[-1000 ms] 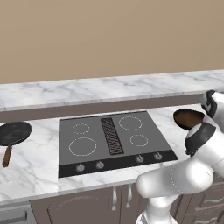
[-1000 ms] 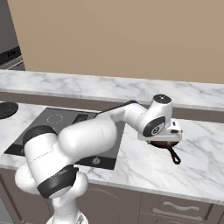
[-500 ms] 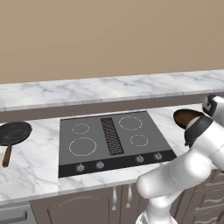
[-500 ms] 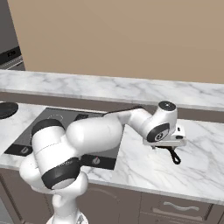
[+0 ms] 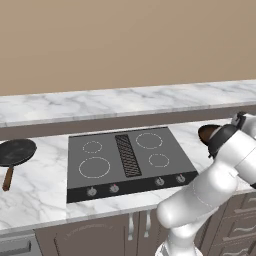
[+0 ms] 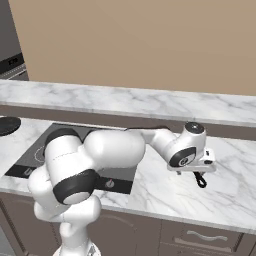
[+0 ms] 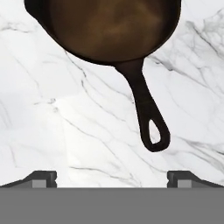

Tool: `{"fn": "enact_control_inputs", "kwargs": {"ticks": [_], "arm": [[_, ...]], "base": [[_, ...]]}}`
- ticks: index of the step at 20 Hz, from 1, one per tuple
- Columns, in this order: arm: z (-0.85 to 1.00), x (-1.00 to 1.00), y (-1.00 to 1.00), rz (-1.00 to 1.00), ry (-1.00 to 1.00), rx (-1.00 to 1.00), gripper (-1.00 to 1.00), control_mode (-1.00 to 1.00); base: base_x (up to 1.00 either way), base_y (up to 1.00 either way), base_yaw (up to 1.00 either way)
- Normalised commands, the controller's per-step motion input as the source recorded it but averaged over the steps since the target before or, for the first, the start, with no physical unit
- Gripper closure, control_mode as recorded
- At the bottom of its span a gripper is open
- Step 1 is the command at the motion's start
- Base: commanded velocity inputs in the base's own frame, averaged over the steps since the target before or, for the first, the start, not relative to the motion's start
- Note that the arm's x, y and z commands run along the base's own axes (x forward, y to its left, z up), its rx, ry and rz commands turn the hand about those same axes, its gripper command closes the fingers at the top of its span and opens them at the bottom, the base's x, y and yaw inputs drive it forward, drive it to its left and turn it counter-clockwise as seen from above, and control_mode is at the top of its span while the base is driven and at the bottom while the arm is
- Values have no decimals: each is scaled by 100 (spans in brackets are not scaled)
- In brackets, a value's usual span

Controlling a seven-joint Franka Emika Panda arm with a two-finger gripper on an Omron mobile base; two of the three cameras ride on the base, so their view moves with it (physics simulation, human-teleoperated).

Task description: Place both pans onto different burners. Then place the mushroom and the steak on different pans.

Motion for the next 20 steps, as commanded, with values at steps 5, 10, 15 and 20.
{"fn": "enact_control_inputs", "kwargs": {"ticks": [5,10,15,20], "arm": [[-14,8,-6,0,0,0,-100,-100],[-8,4,-3,0,0,0,-100,-100],[-9,7,-2,0,0,0,-100,-100],[-15,11,-1,0,0,0,-100,-100]], "base": [[0,0,0],[0,0,0],[0,0,0],[0,0,0]]}}
